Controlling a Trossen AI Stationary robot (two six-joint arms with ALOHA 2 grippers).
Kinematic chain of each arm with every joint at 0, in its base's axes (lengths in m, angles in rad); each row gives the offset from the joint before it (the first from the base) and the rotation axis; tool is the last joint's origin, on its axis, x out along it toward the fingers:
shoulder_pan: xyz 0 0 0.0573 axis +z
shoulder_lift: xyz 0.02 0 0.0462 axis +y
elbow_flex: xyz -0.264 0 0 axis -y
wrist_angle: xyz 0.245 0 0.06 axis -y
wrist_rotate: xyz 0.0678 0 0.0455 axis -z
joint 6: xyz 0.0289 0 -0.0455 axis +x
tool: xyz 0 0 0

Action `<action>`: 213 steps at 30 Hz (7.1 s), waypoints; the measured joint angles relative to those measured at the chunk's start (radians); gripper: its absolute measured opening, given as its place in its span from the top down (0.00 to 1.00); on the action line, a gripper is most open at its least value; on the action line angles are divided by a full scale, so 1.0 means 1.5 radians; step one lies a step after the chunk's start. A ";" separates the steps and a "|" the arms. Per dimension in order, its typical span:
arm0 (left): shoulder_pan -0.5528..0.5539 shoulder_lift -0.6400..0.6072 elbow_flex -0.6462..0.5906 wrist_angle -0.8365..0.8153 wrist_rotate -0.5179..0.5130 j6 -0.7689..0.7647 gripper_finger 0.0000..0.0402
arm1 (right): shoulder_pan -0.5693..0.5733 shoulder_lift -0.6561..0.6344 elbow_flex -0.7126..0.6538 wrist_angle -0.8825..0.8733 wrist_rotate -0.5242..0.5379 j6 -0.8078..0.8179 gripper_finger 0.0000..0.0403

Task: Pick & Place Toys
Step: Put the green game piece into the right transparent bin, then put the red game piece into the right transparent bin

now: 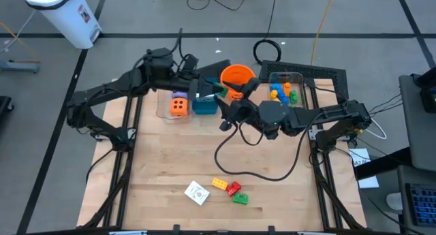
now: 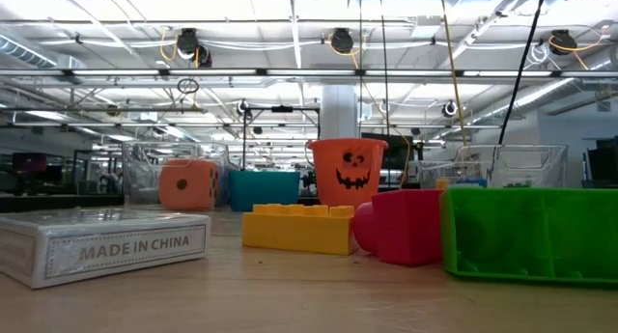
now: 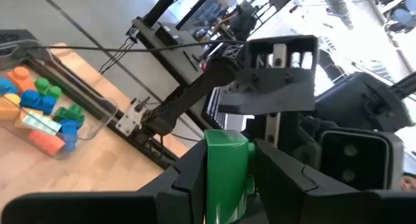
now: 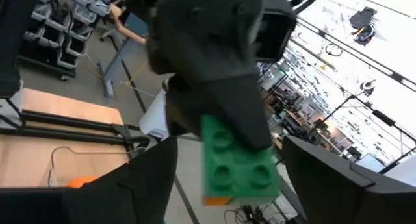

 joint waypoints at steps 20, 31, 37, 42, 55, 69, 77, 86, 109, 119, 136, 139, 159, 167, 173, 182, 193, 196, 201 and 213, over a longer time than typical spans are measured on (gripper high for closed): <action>-0.001 0.004 0.000 0.000 0.002 0.002 0.70 | 0.001 0.000 0.000 -0.005 0.000 0.018 0.65; -0.001 0.004 0.000 0.015 0.022 0.057 0.70 | 0.001 0.000 0.000 -0.003 0.000 0.018 0.65; 0.003 0.004 0.000 0.030 0.024 0.069 0.59 | 0.001 -0.001 0.000 -0.002 0.001 0.018 0.64; 0.016 0.004 0.000 0.035 0.016 0.077 0.48 | 0.000 -0.001 0.000 0.000 0.009 0.006 0.64; 0.067 -0.013 0.000 0.038 0.078 0.087 0.42 | -0.004 -0.028 -0.001 0.007 0.070 -0.008 0.64; 0.088 -0.111 0.000 0.033 0.101 0.157 0.42 | -0.035 -0.178 -0.001 -0.259 0.196 0.266 0.64; 0.073 -0.155 0.000 0.030 0.117 0.158 0.42 | -0.090 -0.252 -0.031 -0.630 0.192 0.657 0.63; 0.013 -0.158 0.000 0.026 0.117 0.186 0.42 | -0.156 -0.326 -0.213 -0.674 0.097 0.849 0.63; -0.090 -0.156 0.000 0.010 0.056 0.228 0.42 | -0.404 -0.406 -0.635 -0.422 -0.224 0.916 0.63; -0.093 -0.156 0.000 0.006 0.041 0.230 0.42 | -0.471 -0.401 -0.715 -0.368 -0.280 0.905 0.65; -0.090 -0.156 0.000 -0.008 -0.006 0.251 0.42 | -0.475 -0.400 -0.762 -0.348 -0.296 0.908 0.62; -0.090 -0.156 0.000 -0.009 -0.007 0.251 0.42 | -0.475 -0.400 -0.762 -0.349 -0.296 0.907 0.62; -0.092 -0.156 0.000 -0.024 -0.007 0.249 0.42 | -0.493 -0.404 -0.760 -0.315 -0.297 0.871 0.45; -0.092 -0.156 0.000 -0.019 -0.007 0.268 0.42 | -0.493 -0.437 -0.753 -0.130 -0.367 0.789 0.44; -0.092 -0.156 0.000 -0.005 -0.007 0.281 0.42 | -0.485 -0.457 -0.753 0.116 -0.497 0.789 0.45; -0.092 -0.156 0.000 -0.002 -0.006 0.280 0.42 | -0.441 -0.457 -0.753 0.342 -0.524 0.808 0.45; -0.092 -0.156 0.000 -0.002 -0.005 0.276 0.42 | -0.426 -0.457 -0.753 0.359 -0.524 0.861 0.45; -0.092 -0.156 0.000 -0.002 -0.004 0.276 0.42 | -0.427 -0.457 -0.753 0.359 -0.523 0.859 0.45; -0.092 -0.156 0.000 -0.003 -0.004 0.274 0.42 | -0.427 -0.457 -0.753 0.359 -0.523 0.851 0.44; -0.092 -0.156 0.000 -0.004 0.078 0.240 0.42 | -0.427 -0.457 -0.752 0.359 -0.522 0.855 0.44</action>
